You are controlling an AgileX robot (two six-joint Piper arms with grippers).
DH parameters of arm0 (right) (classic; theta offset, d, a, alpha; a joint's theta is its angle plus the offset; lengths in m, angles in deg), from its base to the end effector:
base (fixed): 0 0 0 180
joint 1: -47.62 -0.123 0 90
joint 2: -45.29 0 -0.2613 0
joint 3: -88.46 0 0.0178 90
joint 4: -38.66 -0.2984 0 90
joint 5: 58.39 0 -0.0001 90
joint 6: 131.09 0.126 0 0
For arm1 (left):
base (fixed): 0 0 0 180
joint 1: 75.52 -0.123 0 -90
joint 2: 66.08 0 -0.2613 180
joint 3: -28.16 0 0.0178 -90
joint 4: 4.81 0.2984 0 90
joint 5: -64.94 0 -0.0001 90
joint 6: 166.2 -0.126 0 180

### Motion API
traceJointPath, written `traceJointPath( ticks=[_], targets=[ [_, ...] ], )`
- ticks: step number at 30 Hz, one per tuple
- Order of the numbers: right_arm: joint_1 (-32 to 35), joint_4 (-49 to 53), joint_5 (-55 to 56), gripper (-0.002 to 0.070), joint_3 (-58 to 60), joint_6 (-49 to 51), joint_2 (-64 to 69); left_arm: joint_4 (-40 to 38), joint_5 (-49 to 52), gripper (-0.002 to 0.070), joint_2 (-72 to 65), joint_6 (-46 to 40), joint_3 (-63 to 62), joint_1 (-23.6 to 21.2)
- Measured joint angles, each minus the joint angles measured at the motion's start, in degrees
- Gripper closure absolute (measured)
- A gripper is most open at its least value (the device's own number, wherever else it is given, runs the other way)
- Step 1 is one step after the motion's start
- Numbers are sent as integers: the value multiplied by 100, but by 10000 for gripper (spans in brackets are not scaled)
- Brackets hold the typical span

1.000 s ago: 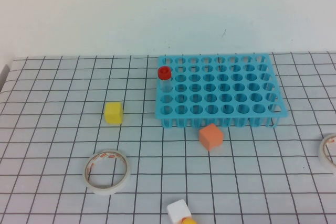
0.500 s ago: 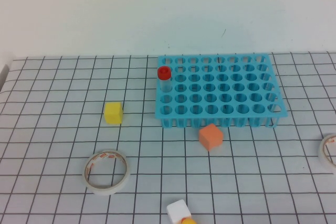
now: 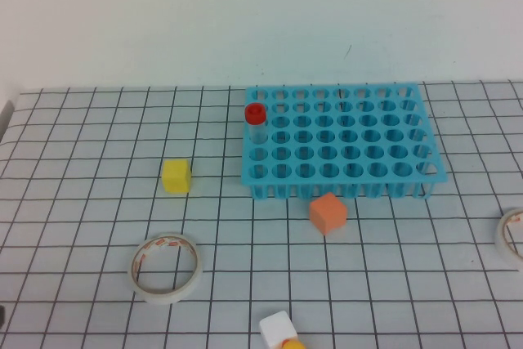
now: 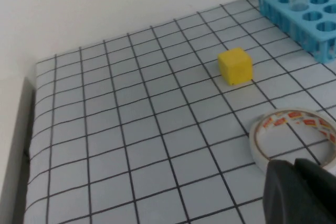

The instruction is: Place the test tubes

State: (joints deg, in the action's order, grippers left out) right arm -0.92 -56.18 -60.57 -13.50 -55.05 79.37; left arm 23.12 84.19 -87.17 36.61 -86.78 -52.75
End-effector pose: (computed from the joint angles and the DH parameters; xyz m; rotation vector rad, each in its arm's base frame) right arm 0.1178 0.1408 0.1265 -0.9795 1.7270 0.4876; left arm 0.1679 -0.0493 0.2261 0.3052 1.7750 -0.0969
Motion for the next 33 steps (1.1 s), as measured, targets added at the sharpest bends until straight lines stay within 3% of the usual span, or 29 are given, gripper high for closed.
traceJointPath(
  ticks=[4, 7, 13, 16, 21, 29, 33],
  targets=[
    [0, 0, 0, 678, 0, 0, 0, 1281, 17, 675, 242, 1830, 176, -24],
    [0, 0, 0, 678, 0, 0, 0, 1526, -175, 675, 431, 2073, 310, -253],
    [0, 0, 0, 678, 0, 0, 0, 245, -982, 675, 945, 136, 490, -1318],
    [0, 0, 0, 678, 0, 0, 0, -663, -1368, 675, 1214, -397, 708, -1750],
    [0, 0, 0, 678, 0, 0, 0, -1938, -1319, 675, 1317, -997, 1260, -1871],
    [0, 0, 0, 678, 0, 0, 0, -2894, -182, 675, 1330, -2281, 1247, -1881],
    [0, 0, 0, 678, 0, 0, 0, -3213, -148, 675, 1330, -2618, 1247, -1881]
  ],
)
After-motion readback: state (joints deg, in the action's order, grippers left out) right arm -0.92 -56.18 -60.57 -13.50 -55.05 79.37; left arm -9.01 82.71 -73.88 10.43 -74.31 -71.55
